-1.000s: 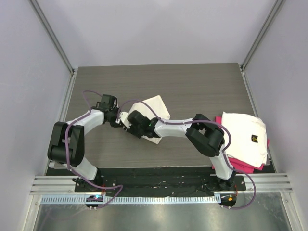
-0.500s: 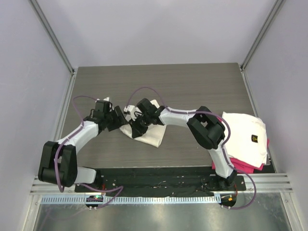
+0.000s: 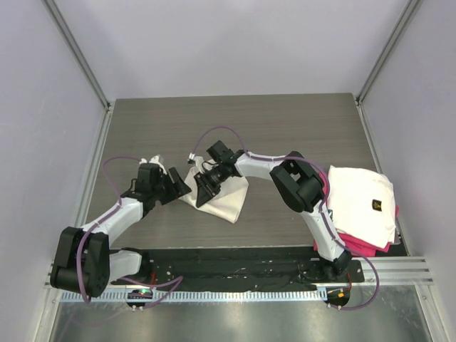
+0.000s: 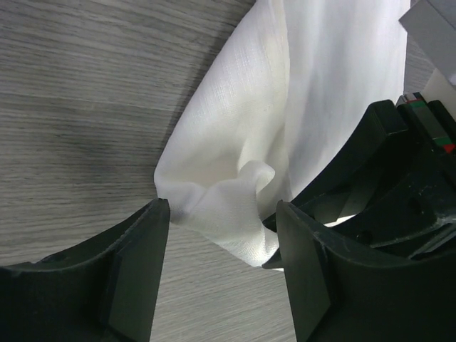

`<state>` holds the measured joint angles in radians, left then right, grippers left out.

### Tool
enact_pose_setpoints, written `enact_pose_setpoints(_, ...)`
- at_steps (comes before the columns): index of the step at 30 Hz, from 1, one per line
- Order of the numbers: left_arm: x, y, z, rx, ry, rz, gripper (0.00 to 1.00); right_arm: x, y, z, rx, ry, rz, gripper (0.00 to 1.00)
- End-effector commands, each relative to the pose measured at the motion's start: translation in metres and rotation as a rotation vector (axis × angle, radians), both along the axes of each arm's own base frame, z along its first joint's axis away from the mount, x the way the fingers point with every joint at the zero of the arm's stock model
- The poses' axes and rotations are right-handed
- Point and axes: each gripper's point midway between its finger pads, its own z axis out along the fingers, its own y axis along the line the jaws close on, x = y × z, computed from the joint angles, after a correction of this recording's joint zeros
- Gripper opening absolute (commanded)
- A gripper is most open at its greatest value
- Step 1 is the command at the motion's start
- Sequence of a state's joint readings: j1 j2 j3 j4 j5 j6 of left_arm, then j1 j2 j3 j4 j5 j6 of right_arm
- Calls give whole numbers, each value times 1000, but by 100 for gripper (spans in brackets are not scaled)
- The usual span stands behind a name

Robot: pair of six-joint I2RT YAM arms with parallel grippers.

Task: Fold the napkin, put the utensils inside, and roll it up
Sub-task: Roll the napkin with the utensil

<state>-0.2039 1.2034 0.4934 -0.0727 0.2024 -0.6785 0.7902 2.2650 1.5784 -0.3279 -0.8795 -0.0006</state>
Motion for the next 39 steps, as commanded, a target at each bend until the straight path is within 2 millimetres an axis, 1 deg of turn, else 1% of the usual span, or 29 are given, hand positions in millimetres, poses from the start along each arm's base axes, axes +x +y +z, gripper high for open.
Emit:
enact_pose_setpoints(1, 13, -1, 5, 1, -52, 9, 64, -22, -23, -41, -162, 126, -3, 15)
enact_pose_setpoints(3, 16, 3, 3, 22, -53, 20, 62, -21, -23, -42, -159, 133, -3, 15)
enact_pose_setpoints(7, 18, 10, 1, 63, -62, 32, 63, -21, -23, -45, -159, 147, 1, 15)
enact_pose_setpoints(13, 22, 9, 6, 69, -85, 13, 69, -21, -23, -47, -165, 151, 1, 15)
enact_pose_setpoints(15, 22, 8, 5, 72, -79, 3, 70, -20, -24, -48, -167, 153, 1, 15)
enact_pose_setpoints(22, 18, 4, -14, 69, -9, -20, 69, -19, -23, -50, -170, 151, 3, 15)
enact_pose_setpoints(25, 19, 4, -19, 74, 9, -18, 61, -18, -23, -49, -171, 149, 1, 15)
enact_pose_setpoints(26, 21, 4, -18, 73, 9, -16, 54, -18, -23, -49, -174, 145, 1, 15)
enact_pose_setpoints(29, 21, 4, -20, 76, 28, -18, 43, -14, -23, -44, -174, 119, -7, 15)
enact_pose_setpoints(30, 20, 4, -20, 75, 30, -17, 40, -12, -21, -39, -168, 109, -11, 15)
enact_pose_setpoints(31, 19, 3, -21, 73, 36, -20, 35, -9, -20, -35, -168, 91, -19, 16)
enact_pose_setpoints(33, 17, 3, -21, 70, 46, -25, 30, -4, -19, -29, -167, 68, -32, 17)
enact_pose_setpoints(34, 16, 2, -22, 69, 53, -29, 23, 1, -17, -21, -164, 43, -46, 20)
enact_pose_setpoints(35, 16, 2, -21, 71, 52, -33, 20, 2, -16, -17, -160, 30, -48, 22)
enact_pose_setpoints(36, 12, 3, -24, 78, 75, -36, 17, 4, -15, -11, -154, 13, -52, 24)
enact_pose_setpoints(37, 11, 3, -24, 82, 80, -40, 15, 5, -13, 2, -138, -13, -56, 27)
enact_pose_setpoints(38, 12, 3, -23, 84, 88, -42, 15, 8, -12, 6, -149, -54, -69, 28)
enact_pose_setpoints(39, 8, 4, -25, 89, 114, -40, 15, 10, -11, 10, -152, -81, -77, 29)
